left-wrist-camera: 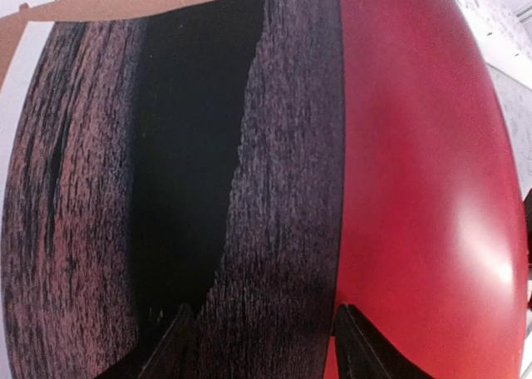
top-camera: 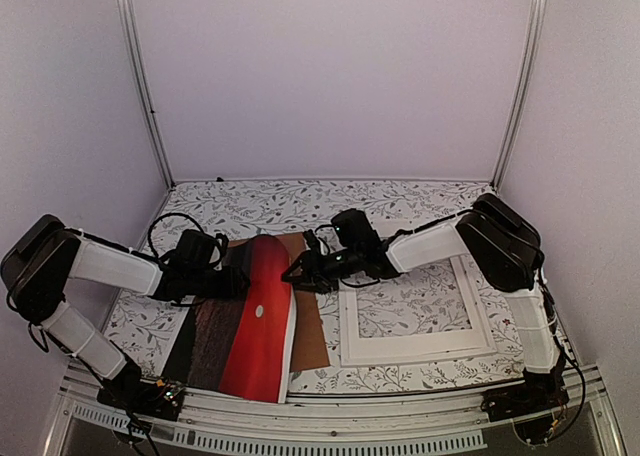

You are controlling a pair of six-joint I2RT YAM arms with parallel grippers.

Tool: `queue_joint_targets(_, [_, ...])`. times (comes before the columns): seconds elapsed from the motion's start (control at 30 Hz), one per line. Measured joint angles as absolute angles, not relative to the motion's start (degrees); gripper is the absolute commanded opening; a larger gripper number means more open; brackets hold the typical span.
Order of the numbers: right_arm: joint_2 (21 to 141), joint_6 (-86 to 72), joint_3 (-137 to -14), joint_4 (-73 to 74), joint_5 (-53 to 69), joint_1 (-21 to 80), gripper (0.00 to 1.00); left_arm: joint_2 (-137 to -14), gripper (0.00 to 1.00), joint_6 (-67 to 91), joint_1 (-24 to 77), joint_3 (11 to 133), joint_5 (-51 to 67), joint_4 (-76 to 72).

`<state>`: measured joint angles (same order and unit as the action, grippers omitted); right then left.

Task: Put the photo into the frame
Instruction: Pick up the photo from the backboard.

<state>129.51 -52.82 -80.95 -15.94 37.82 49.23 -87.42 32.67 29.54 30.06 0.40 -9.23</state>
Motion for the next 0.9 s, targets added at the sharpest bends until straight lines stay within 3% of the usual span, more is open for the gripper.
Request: queue_joint_targets(0.9, [131.39,-46.94,-90.39,-7.4,37.71,53.67,0.65,-87.55,0.6,32.67,29.58,30.57,0.36,-8.4])
